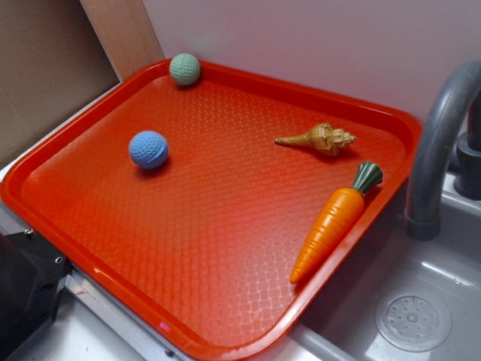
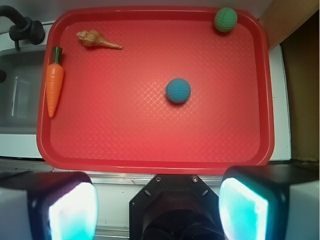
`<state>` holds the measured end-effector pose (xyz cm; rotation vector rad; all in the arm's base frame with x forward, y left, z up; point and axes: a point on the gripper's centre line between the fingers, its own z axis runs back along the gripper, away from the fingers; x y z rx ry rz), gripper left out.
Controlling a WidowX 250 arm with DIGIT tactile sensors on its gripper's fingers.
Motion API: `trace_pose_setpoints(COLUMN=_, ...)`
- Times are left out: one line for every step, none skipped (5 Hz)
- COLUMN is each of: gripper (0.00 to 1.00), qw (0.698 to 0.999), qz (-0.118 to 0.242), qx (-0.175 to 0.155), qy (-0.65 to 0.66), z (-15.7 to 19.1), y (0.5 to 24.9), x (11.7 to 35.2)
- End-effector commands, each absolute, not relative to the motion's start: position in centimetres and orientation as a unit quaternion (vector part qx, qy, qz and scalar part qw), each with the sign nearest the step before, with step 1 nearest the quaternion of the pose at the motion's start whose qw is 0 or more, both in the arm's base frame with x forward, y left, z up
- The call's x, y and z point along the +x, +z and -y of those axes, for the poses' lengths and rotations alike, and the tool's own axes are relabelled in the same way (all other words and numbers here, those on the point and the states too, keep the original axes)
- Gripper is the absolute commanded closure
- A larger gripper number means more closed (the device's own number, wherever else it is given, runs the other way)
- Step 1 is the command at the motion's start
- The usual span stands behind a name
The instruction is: Grab the blue ball.
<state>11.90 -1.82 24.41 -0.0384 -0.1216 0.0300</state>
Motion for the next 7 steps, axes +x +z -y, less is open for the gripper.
trace_pose_setpoints(gripper=0.0, qw=0.998, qz=0.061, qx=-0.019, qy=0.015, z=1.8, y=24.4, x=11.9)
trace_pose_setpoints(gripper=0.0, qw=0.995, qz=0.038, qx=0.026, qy=0.087, z=-1.1, y=20.6, x=15.0)
trace_pose_setpoints(gripper=0.0, qw=0.998, qz=0.037, qx=0.014, qy=0.042, z=-2.2, y=15.5, x=18.4)
trace_pose_setpoints(gripper=0.0, qw=0.997, qz=0.062, qx=0.003, qy=0.036, z=-3.7, y=13.0, x=20.4)
trace_pose_setpoints(gripper=0.0, qw=0.997, qz=0.062, qx=0.003, qy=0.036, z=-3.7, y=13.0, x=20.4)
trace_pose_setpoints(gripper=0.0, qw=0.997, qz=0.062, qx=0.003, qy=0.036, z=-3.7, y=13.0, x=20.4)
trace_pose_setpoints(gripper=0.0, qw=0.997, qz=0.062, qx=0.003, qy=0.036, z=-3.7, y=13.0, x=20.4)
